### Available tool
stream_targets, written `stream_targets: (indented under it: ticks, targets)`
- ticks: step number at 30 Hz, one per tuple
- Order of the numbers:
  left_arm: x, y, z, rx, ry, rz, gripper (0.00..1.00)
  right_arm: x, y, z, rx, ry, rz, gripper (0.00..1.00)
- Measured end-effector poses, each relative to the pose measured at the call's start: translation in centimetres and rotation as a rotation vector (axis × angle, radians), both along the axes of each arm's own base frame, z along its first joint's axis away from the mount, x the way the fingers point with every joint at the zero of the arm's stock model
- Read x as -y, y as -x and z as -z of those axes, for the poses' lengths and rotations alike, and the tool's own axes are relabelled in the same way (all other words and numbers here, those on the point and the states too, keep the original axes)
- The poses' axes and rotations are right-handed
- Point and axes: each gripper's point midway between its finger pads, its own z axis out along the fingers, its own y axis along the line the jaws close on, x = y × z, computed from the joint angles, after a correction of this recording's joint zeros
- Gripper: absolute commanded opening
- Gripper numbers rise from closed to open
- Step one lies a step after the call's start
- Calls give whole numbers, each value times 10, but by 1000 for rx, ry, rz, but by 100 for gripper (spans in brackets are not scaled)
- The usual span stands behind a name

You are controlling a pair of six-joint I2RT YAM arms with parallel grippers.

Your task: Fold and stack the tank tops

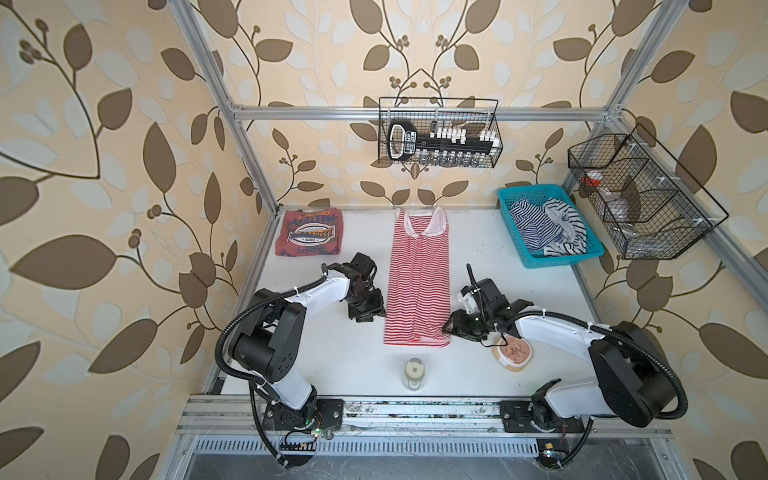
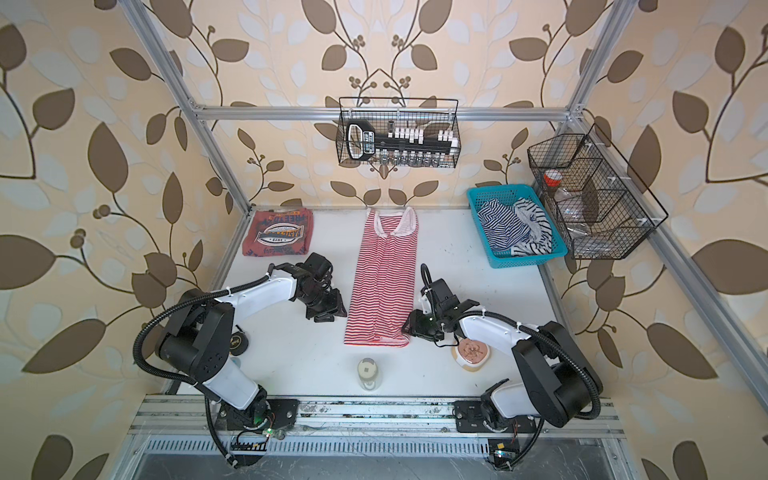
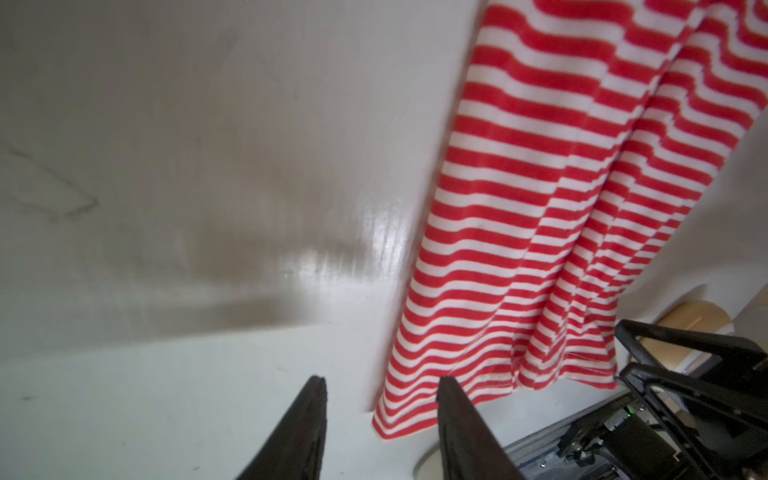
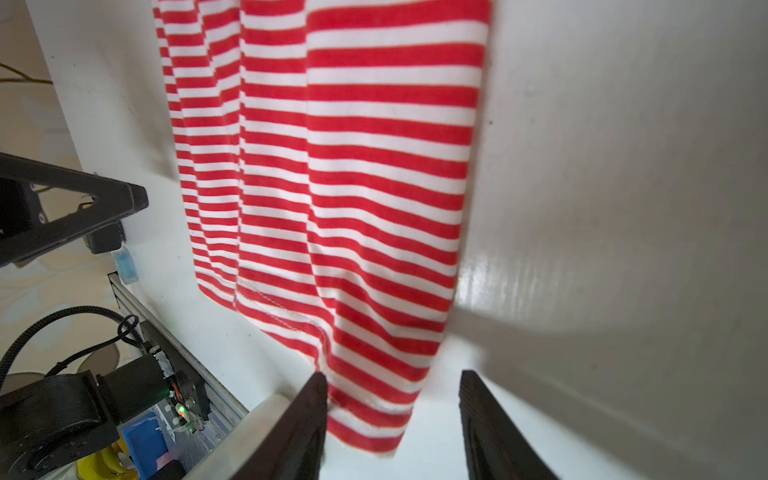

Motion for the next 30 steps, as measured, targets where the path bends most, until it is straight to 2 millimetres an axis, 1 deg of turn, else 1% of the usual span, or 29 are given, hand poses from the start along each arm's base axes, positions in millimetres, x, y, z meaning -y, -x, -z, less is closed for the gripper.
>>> stream_targets:
  ticks: [2, 5, 7, 14, 19, 21, 24, 27, 30]
  targets:
    - [1, 8, 8, -25, 4, 7, 47, 0, 2, 4, -14, -4, 7, 52]
    - [3, 20, 17, -67, 11, 19, 47, -2, 1, 5, -15, -21, 13, 52]
    - [6, 22, 17, -74, 27, 23, 48, -4, 1, 5, -12, -30, 16, 50]
    - [19, 28, 16, -83, 83, 49, 48, -8, 7, 9, -27, -52, 11, 35]
    - [25, 34, 16, -102, 119, 56, 48, -9, 10, 12, -36, -56, 7, 27]
    - [27, 36, 16, -110, 133, 53, 46, -9, 11, 13, -38, -56, 8, 25]
    - [30, 41, 17, -124, 147, 60, 39, -9, 12, 14, -41, -54, 8, 21]
    - [31, 46, 19, -139, 156, 59, 31, -9, 13, 15, -45, -53, 7, 17]
    - [31, 50, 21, -157, 164, 49, 20, -9, 14, 16, -47, -51, 7, 11]
